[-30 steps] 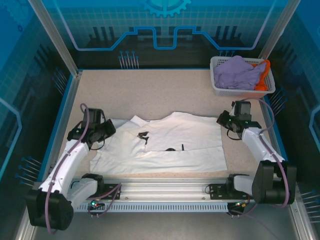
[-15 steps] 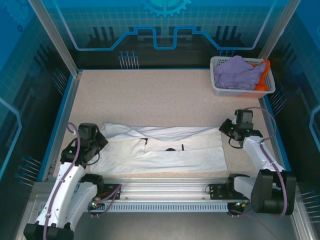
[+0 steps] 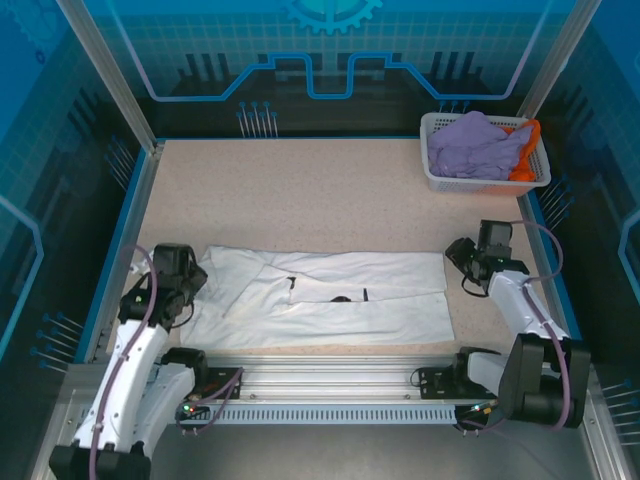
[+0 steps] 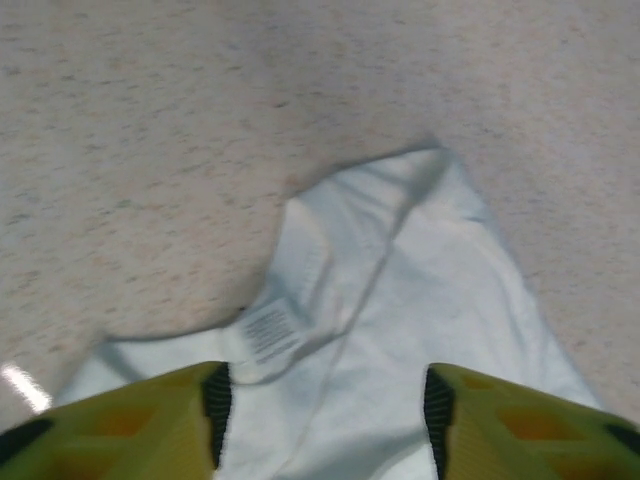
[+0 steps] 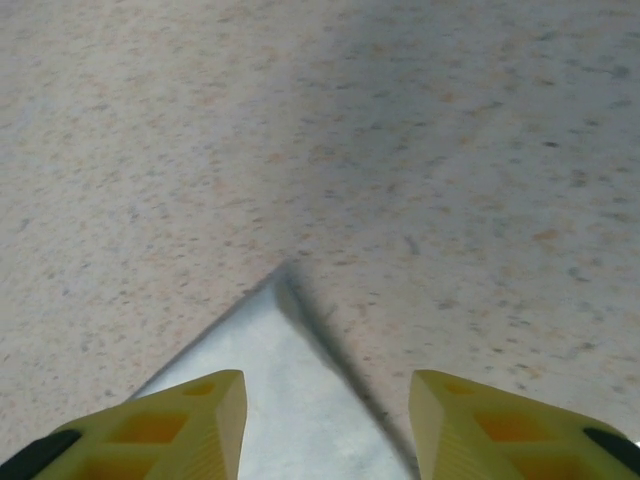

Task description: Fold and stack the t-shirts

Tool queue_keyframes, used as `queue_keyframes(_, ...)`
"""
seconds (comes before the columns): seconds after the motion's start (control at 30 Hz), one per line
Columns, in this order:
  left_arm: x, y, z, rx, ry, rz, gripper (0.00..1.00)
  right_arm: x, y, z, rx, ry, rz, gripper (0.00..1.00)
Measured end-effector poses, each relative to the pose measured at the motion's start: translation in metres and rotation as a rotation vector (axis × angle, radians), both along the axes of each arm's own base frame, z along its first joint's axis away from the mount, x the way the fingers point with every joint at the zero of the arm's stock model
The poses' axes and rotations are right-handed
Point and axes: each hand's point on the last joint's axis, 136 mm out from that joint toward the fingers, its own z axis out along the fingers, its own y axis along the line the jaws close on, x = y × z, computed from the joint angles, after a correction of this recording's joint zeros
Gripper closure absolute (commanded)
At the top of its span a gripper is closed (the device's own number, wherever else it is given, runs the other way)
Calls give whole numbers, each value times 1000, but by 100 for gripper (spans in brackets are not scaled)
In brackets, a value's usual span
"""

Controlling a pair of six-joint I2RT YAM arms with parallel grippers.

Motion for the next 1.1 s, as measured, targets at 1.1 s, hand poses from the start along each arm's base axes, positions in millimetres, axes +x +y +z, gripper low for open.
queue_keyframes(1.1,142,11,-117,-230,426,-145,62,52,70,-59,171,420,69,38)
